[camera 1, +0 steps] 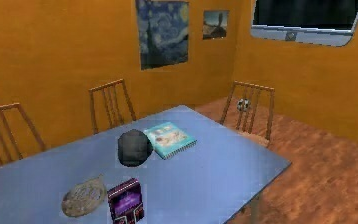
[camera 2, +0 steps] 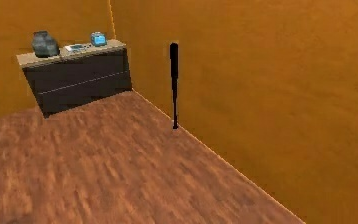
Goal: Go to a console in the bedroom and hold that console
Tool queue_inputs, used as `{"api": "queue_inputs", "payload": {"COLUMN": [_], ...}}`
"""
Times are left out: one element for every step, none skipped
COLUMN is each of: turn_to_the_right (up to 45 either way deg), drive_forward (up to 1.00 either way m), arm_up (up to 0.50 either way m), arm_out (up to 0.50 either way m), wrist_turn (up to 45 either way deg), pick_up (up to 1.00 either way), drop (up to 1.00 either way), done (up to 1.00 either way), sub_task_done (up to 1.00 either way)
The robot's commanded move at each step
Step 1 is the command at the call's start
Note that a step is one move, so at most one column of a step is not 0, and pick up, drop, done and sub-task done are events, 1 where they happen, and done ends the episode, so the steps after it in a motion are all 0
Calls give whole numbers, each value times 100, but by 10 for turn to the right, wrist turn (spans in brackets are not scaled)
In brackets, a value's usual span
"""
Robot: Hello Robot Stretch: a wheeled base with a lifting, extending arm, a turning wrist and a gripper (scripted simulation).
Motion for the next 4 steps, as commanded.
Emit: {"api": "queue_inputs", "payload": {"turn_to_the_right": [-450,-450,-150,0], "drive_forward": [0,0,0,0], "arm_up": [0,0,0,50], "arm_out": [0,0,0,0], "wrist_turn": [0,0,0,0], "pick_up": [0,0,0,0], "drop": [0,0,0,0], "done": [0,0,0,0], "sub_task_done": [0,0,0,0]}}
